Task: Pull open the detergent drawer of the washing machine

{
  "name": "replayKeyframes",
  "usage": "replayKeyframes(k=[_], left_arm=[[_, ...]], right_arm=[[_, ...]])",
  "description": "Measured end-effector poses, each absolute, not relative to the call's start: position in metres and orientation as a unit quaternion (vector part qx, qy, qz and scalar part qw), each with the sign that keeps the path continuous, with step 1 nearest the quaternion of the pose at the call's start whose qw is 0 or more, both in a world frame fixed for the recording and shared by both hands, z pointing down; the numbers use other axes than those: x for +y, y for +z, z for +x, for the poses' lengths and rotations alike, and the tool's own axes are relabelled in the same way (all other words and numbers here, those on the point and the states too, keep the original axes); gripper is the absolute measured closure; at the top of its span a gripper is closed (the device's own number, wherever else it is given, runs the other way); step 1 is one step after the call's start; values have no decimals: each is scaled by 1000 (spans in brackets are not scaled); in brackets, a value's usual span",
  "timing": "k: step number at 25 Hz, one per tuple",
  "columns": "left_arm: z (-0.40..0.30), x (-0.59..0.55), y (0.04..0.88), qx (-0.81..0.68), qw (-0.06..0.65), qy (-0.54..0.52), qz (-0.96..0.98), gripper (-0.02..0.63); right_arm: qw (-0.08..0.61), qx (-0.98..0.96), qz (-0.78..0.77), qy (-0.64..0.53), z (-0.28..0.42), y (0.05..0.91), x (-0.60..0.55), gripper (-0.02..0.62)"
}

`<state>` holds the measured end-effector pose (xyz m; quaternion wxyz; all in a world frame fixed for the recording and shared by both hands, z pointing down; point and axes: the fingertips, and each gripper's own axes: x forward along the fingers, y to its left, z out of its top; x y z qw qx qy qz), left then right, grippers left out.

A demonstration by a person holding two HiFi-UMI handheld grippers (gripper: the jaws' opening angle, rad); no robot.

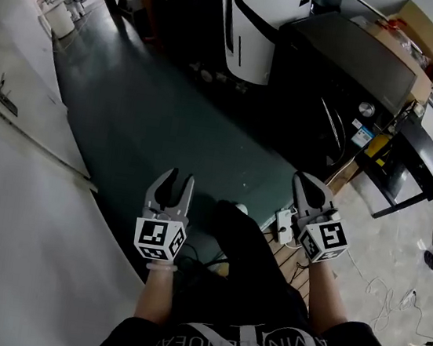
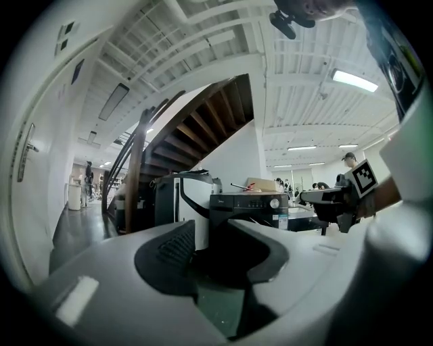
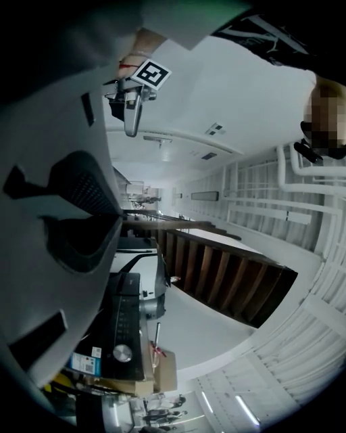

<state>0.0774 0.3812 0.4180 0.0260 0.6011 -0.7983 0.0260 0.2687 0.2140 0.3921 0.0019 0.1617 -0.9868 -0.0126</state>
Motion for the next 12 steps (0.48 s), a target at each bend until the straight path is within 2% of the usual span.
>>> replayKeyframes(k=[12], left_arm=[[-26,258,431,-774,38,29,632,475]], right_arm=[[32,-982,188,2,176,425,119,583]])
